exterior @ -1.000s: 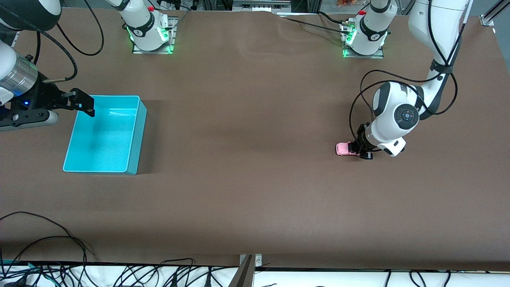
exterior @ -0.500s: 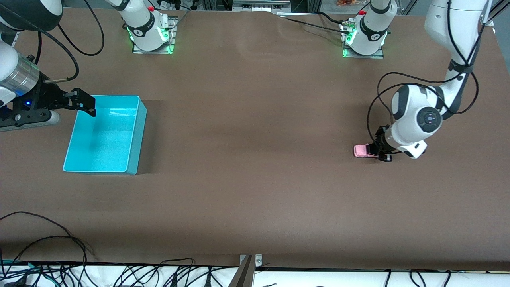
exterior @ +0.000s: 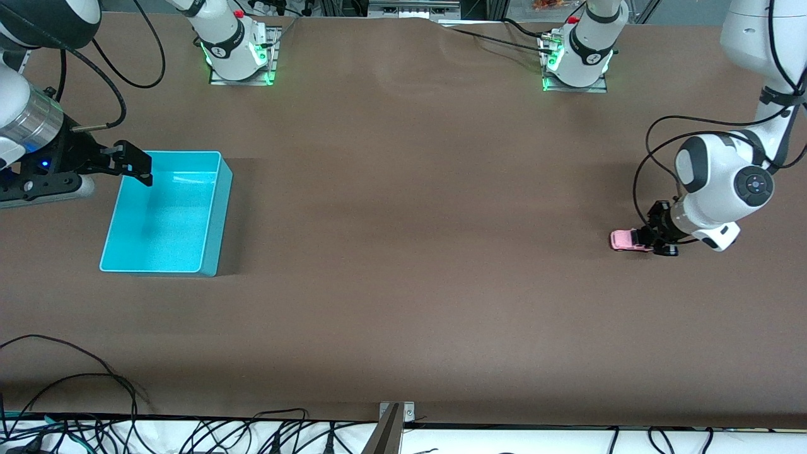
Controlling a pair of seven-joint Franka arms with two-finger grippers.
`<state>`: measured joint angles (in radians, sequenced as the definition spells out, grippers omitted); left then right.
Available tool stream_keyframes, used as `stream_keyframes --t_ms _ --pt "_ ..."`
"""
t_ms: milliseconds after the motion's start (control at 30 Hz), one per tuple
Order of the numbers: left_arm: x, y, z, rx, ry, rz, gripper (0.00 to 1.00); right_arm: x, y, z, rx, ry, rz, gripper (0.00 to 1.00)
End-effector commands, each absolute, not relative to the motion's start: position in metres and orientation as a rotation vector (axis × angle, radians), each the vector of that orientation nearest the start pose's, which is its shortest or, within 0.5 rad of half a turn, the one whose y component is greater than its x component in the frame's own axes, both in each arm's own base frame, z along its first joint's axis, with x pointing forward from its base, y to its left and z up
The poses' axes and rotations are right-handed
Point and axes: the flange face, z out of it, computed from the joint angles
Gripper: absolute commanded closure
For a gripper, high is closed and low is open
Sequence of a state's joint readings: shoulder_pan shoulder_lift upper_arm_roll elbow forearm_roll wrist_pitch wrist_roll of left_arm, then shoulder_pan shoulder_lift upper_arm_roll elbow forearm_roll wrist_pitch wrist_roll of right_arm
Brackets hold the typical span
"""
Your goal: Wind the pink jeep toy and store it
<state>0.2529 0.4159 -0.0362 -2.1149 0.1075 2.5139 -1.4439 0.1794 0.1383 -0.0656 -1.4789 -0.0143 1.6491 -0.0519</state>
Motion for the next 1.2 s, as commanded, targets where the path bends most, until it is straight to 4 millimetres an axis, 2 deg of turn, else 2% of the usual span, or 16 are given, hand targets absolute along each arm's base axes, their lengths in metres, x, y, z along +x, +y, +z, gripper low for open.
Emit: stream_keyframes --t_ms 0,33,67,133,200,233,400,633,733,867,1167 --pt "0.561 0.131 0.196 2.319 2.233 0.019 0.71 0.6 0.069 0.602 -3.147 -0.264 -0.101 0.0" --pt "0.562 0.131 0.197 2.319 2.232 0.021 0.66 0.601 0.069 0.602 -3.145 -0.264 -0.103 0.0" --pt "0.562 0.131 0.198 2.318 2.232 0.024 0.57 0.6 0.068 0.602 -3.145 -0.261 -0.101 0.0" --pt "0.568 0.133 0.204 2.314 2.227 0.041 0.24 0.6 0.068 0.602 -3.145 -0.261 -0.101 0.0" --pt "0.571 0.133 0.208 2.318 2.219 0.05 0.05 0.6 0.069 0.602 -3.144 -0.251 -0.1 0.0" --pt "0.573 0.132 0.211 2.32 2.215 0.056 0.0 0.601 0.069 0.6 -3.146 -0.254 -0.096 0.0" --pt "0.581 0.138 0.236 2.331 2.24 0.03 0.0 0.6 0.071 0.598 -3.145 -0.254 -0.081 0.0" --pt "0.587 0.128 0.251 2.346 2.247 0.002 0.0 0.6 0.071 0.596 -3.145 -0.261 -0.069 0.0" --pt "0.588 0.119 0.25 2.355 2.23 -0.005 0.0 0.599 0.071 0.595 -3.145 -0.268 -0.062 0.0" --pt "0.583 0.121 0.242 2.358 2.241 -0.031 0.0 0.595 0.071 0.592 -3.147 -0.26 -0.006 0.0" --pt "0.575 0.118 0.225 2.358 2.243 -0.056 0.0 0.596 0.073 0.59 -3.147 -0.26 0.001 0.0"
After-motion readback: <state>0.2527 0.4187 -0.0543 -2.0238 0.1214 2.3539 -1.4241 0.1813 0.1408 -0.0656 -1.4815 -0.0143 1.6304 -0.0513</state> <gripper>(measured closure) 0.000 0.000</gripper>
